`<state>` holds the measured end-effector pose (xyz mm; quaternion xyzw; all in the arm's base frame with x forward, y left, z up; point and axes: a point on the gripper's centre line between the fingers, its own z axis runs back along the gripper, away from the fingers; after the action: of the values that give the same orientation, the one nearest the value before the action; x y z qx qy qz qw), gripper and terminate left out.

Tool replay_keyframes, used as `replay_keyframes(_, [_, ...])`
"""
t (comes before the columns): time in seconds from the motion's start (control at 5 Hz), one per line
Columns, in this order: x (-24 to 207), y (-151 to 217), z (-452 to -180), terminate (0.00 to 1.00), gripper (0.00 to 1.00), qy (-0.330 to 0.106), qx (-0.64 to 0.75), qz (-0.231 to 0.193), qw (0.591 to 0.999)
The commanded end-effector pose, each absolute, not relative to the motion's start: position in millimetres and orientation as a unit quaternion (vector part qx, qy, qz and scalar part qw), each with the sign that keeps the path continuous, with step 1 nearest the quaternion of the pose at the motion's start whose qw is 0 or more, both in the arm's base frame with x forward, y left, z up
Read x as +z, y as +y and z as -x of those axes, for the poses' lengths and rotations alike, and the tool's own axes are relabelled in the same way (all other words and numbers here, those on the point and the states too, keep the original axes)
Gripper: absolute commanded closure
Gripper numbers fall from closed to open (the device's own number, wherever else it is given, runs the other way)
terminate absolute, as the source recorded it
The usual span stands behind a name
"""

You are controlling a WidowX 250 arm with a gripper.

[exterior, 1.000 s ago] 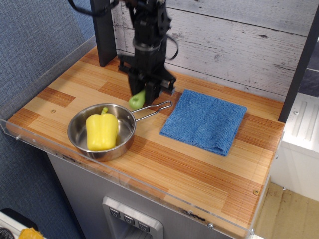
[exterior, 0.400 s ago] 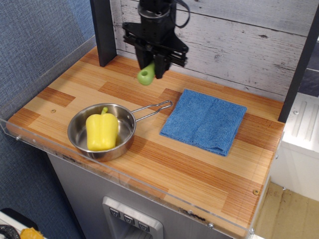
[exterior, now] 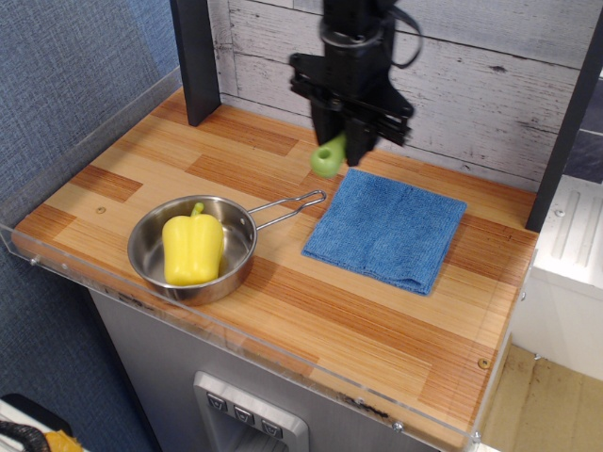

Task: Move the spatula in front of the blue napkin

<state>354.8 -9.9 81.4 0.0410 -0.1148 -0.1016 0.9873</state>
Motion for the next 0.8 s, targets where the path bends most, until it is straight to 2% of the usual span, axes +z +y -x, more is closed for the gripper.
replay_keyframes(0.0, [73,-52,-341,0.0,1.0,-0.109,-0.158,-0.028,0.981])
replay_keyframes(0.2, [62,-72,-322,0.0,1.0,-0.099,-0.183,-0.028,0.978])
replay_keyframes(0.6, [50,-81,-289,0.0,1.0,-0.09,-0.209,-0.038,0.973])
